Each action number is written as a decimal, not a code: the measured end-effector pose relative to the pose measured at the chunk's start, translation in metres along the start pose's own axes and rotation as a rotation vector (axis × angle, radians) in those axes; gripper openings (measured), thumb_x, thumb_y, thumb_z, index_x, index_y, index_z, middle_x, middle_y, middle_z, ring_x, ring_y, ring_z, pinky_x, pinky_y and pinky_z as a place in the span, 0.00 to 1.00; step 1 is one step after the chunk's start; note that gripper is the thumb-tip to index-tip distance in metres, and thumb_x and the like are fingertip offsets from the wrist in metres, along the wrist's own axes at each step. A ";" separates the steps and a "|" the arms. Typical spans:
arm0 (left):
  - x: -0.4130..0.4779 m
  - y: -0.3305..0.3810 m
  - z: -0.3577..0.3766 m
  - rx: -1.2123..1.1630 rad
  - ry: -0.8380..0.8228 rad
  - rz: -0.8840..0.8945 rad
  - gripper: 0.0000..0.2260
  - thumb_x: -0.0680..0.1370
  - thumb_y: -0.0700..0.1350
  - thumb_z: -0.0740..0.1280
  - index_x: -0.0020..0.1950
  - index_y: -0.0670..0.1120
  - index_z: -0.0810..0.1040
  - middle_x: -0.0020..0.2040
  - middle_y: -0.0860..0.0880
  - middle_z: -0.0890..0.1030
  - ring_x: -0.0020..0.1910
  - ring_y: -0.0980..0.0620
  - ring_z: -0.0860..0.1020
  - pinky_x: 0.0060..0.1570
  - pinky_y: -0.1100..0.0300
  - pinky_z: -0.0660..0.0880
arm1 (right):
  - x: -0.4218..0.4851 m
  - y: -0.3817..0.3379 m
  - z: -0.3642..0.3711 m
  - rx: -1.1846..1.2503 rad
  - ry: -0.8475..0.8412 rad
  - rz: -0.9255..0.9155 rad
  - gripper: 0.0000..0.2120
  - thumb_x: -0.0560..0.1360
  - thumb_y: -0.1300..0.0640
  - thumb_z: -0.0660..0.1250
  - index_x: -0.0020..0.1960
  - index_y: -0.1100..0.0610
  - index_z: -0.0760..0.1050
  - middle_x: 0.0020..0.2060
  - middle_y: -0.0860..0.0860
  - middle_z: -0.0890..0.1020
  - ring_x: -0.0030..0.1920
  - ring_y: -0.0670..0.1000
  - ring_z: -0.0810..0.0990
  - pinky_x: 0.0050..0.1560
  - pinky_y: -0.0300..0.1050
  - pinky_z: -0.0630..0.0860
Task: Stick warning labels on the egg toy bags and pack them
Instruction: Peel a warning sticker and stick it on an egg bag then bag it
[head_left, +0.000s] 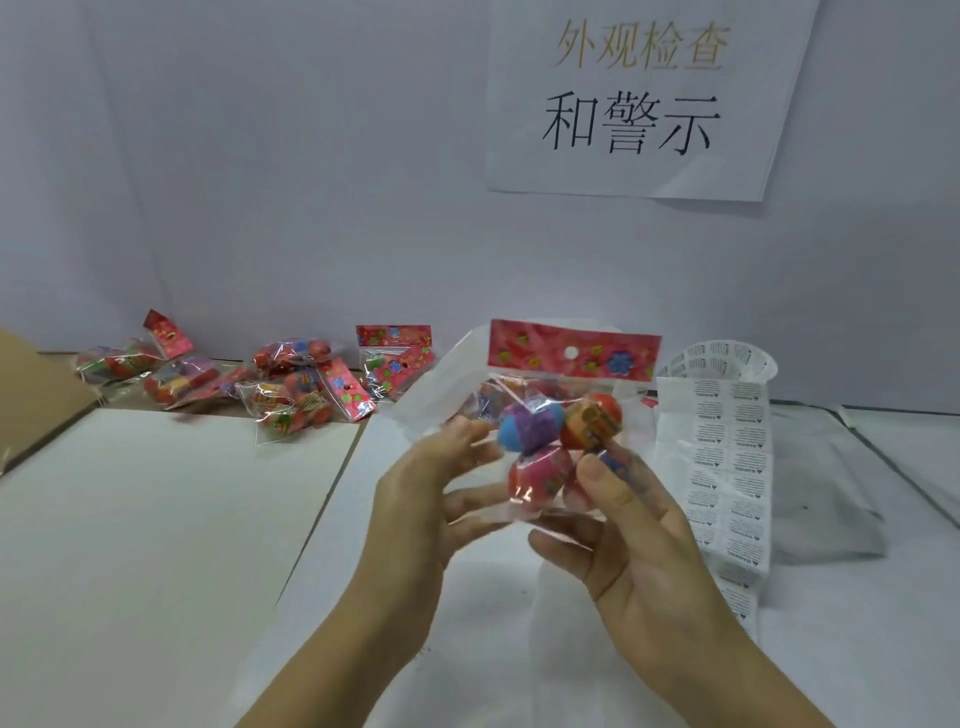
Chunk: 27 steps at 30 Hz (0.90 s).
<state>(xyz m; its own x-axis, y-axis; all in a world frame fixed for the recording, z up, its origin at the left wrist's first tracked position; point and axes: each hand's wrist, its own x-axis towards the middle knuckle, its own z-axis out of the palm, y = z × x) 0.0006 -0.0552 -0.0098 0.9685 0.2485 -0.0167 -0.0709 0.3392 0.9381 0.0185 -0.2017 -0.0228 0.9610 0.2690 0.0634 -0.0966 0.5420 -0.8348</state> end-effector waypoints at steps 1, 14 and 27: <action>-0.003 -0.004 0.003 0.040 0.011 0.037 0.17 0.71 0.59 0.72 0.51 0.49 0.84 0.47 0.47 0.86 0.44 0.44 0.85 0.39 0.56 0.82 | 0.001 -0.001 -0.001 0.011 0.016 -0.012 0.11 0.62 0.53 0.73 0.45 0.49 0.83 0.43 0.57 0.85 0.38 0.56 0.85 0.31 0.44 0.80; -0.005 -0.013 0.004 0.151 0.122 0.139 0.08 0.73 0.50 0.68 0.44 0.48 0.85 0.41 0.48 0.86 0.40 0.49 0.85 0.33 0.60 0.81 | 0.005 0.000 -0.005 -0.201 0.065 -0.056 0.30 0.59 0.48 0.75 0.58 0.53 0.73 0.44 0.58 0.85 0.40 0.59 0.86 0.31 0.46 0.80; 0.000 -0.016 0.000 0.228 0.210 0.112 0.06 0.77 0.44 0.68 0.43 0.48 0.83 0.36 0.51 0.85 0.34 0.52 0.84 0.28 0.61 0.79 | 0.006 -0.008 -0.013 -0.308 0.134 -0.048 0.16 0.59 0.43 0.72 0.43 0.48 0.83 0.41 0.57 0.86 0.39 0.59 0.86 0.22 0.44 0.76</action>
<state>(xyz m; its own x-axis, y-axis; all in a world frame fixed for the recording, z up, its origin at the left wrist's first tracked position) 0.0020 -0.0606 -0.0247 0.8857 0.4623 0.0421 -0.0959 0.0934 0.9910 0.0288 -0.2148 -0.0228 0.9900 0.1313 0.0510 0.0123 0.2796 -0.9600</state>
